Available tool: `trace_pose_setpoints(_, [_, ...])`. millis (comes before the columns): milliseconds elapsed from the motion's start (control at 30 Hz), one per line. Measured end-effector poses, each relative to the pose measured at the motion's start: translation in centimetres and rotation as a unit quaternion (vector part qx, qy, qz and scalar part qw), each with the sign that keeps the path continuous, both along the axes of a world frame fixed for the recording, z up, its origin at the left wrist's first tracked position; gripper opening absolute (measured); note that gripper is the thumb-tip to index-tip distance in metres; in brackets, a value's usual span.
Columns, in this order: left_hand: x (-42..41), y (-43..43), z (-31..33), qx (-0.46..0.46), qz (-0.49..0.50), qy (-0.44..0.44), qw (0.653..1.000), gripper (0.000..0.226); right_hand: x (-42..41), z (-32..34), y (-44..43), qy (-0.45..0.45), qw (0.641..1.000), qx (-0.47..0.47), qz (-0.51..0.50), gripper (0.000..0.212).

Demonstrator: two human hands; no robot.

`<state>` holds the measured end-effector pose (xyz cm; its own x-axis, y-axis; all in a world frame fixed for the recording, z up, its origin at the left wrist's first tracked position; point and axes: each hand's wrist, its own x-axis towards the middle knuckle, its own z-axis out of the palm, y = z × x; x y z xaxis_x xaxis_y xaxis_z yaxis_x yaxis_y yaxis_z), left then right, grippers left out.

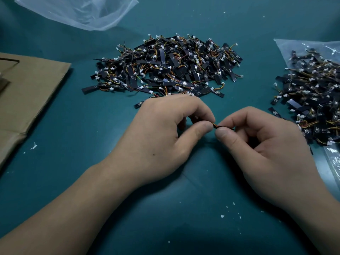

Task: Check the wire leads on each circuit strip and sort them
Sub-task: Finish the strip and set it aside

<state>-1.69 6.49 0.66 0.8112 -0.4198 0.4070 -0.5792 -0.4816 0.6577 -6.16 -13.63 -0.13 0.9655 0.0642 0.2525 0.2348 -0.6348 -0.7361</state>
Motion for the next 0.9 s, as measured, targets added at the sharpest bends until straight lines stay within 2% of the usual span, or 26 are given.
trace_pose_setpoints(233, [-0.08, -0.15, -0.04, 0.000, -0.001, 0.014, 1.000, 0.004, -0.03, 0.10, -0.09, 0.002, 0.999, -0.033, 0.011, 0.018])
trace_pose_setpoints(300, [-0.07, -0.13, -0.08, 0.005, -0.003, 0.020, 1.000, 0.009, -0.01, 0.17, -0.09, -0.009, 1.000, -0.023, 0.008, 0.017])
trace_pose_setpoints(433, [0.00, -0.09, 0.04, 0.022, 0.000, 0.001, 1.000, 0.002, 0.04, 0.07, -0.08, 0.000, 1.000, -0.030, 0.006, 0.017])
trace_pose_setpoints(900, [-0.09, -0.13, 0.15, 0.004, -0.013, 0.027, 1.000, 0.005, 0.02, 0.24, -0.05, 0.010, 0.997, -0.070, 0.013, 0.019])
